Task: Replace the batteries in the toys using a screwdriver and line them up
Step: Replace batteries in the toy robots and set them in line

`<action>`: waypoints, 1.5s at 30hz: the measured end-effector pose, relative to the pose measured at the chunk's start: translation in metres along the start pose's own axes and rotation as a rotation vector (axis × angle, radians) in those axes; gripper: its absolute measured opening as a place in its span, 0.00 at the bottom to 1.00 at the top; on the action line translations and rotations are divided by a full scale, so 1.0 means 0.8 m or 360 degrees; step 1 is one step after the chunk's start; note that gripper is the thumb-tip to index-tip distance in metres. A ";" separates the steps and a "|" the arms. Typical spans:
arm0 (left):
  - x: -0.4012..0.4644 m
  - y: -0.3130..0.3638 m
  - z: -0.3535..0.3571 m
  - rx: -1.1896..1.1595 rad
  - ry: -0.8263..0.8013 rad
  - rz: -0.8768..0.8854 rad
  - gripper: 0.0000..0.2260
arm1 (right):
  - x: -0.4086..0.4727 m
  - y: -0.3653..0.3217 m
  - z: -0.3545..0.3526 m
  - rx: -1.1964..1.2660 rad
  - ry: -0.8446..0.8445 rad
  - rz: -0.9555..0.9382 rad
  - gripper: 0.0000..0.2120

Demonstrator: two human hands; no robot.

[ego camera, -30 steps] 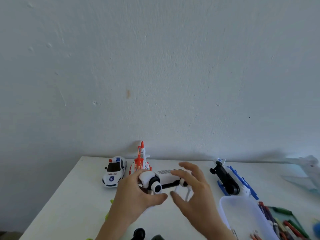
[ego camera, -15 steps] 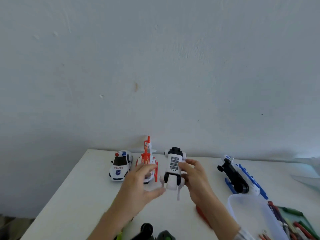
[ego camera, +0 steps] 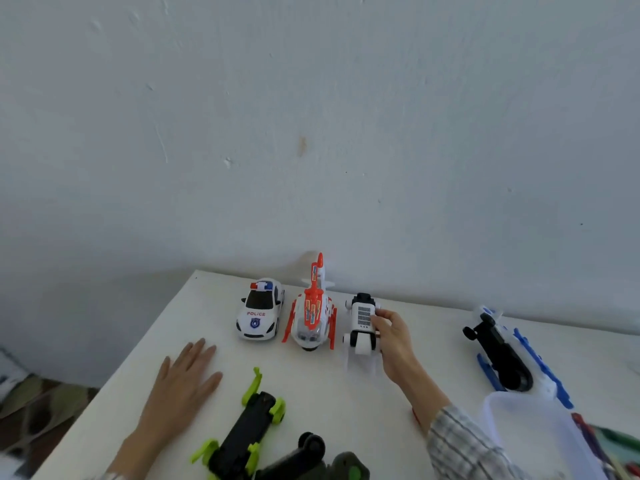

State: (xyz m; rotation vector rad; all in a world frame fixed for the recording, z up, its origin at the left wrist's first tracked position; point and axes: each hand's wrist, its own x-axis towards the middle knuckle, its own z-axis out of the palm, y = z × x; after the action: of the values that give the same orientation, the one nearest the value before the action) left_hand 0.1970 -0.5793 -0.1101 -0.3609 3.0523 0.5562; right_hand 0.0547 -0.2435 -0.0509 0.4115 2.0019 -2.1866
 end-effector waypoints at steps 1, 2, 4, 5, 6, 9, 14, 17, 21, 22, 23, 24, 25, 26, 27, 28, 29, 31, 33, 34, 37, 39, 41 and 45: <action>0.001 0.003 0.000 0.0005 0.0061 0.0016 0.41 | 0.002 0.000 0.000 0.0012 -0.0015 -0.0010 0.09; 0.000 0.004 0.003 -0.0007 0.0095 0.0012 0.41 | 0.003 0.002 0.000 0.0013 -0.0035 -0.0013 0.08; 0.001 0.005 0.004 -0.0008 0.0139 0.0013 0.41 | 0.003 0.005 -0.001 0.0012 -0.0050 -0.0028 0.09; 0.002 0.004 0.004 -0.0005 0.0151 0.0009 0.40 | 0.003 0.008 -0.002 0.0005 -0.0044 -0.0035 0.10; 0.002 0.003 0.005 -0.0007 0.0164 0.0001 0.40 | 0.003 0.011 -0.003 -0.0018 -0.0031 -0.0047 0.12; 0.001 0.003 0.007 -0.0007 0.0175 -0.0003 0.40 | -0.012 0.019 -0.014 -0.0114 0.0004 -0.0085 0.16; -0.002 0.005 0.005 0.0029 0.0151 -0.0023 0.36 | -0.105 0.044 -0.041 -0.0713 -0.0091 -0.0379 0.23; -0.004 0.008 0.001 -0.0001 0.0128 -0.0053 0.33 | -0.156 0.051 -0.039 -0.0799 -0.0325 -0.0522 0.22; 0.000 0.031 -0.028 -0.0246 -0.0164 -0.0270 0.29 | -0.177 0.066 -0.038 -0.0729 -0.0409 -0.0539 0.12; -0.007 0.044 -0.042 -0.0383 -0.0246 -0.0328 0.27 | -0.175 0.072 -0.044 -0.0799 -0.0387 -0.0567 0.09; -0.015 0.057 -0.052 -0.0531 -0.0282 -0.0338 0.25 | -0.169 0.080 -0.054 -0.0945 -0.0358 -0.0619 0.07; -0.028 0.073 -0.062 -0.0638 -0.0287 -0.0329 0.23 | -0.163 0.090 -0.066 -0.1132 -0.0337 -0.0688 0.06; -0.046 0.088 -0.068 -0.0689 -0.0279 -0.0298 0.23 | -0.156 0.100 -0.078 -0.1316 -0.0323 -0.0759 0.08; -0.065 0.101 -0.070 -0.0666 -0.0304 -0.0274 0.24 | -0.150 0.111 -0.088 -0.1463 -0.0317 -0.0819 0.10; -0.082 0.113 -0.070 -0.0597 -0.0356 -0.0256 0.25 | -0.145 0.119 -0.094 -0.1557 -0.0311 -0.0868 0.11; -0.095 0.121 -0.067 -0.0506 -0.0427 -0.0269 0.27 | -0.142 0.124 -0.097 -0.1609 -0.0301 -0.0909 0.10; -0.104 0.130 -0.064 -0.0432 -0.0477 -0.0290 0.29 | -0.142 0.127 -0.096 -0.1634 -0.0282 -0.0948 0.09; -0.105 0.142 -0.058 -0.0328 -0.0523 -0.0330 0.30 | -0.141 0.128 -0.091 -0.1648 -0.0234 -0.0994 0.07; -0.094 0.155 -0.058 -0.0114 -0.0512 -0.0360 0.29 | -0.142 0.127 -0.087 -0.1685 -0.0195 -0.1054 0.07; -0.087 0.160 -0.058 0.0000 -0.0507 -0.0365 0.29 | -0.143 0.127 -0.086 -0.1708 -0.0195 -0.1067 0.07; -0.069 0.171 -0.055 0.0138 -0.0507 -0.0326 0.34 | -0.145 0.129 -0.089 -0.1739 -0.0210 -0.1070 0.08; -0.062 0.172 -0.051 0.0171 -0.0504 -0.0286 0.35 | -0.147 0.130 -0.089 -0.1740 -0.0215 -0.1045 0.09; -0.059 0.170 -0.058 0.0178 -0.0413 -0.0257 0.32 | -0.148 0.129 -0.088 -0.1733 -0.0242 -0.1019 0.09; -0.057 0.173 -0.105 -0.0411 -0.0035 -0.0232 0.32 | -0.147 0.127 -0.090 -0.1705 -0.0292 -0.0955 0.11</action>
State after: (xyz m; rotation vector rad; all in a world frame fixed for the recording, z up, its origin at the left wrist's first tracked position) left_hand 0.2119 -0.4729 0.0192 -0.5725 2.9047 0.9393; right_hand 0.2031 -0.1912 -0.1181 -0.5590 2.9893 -0.9230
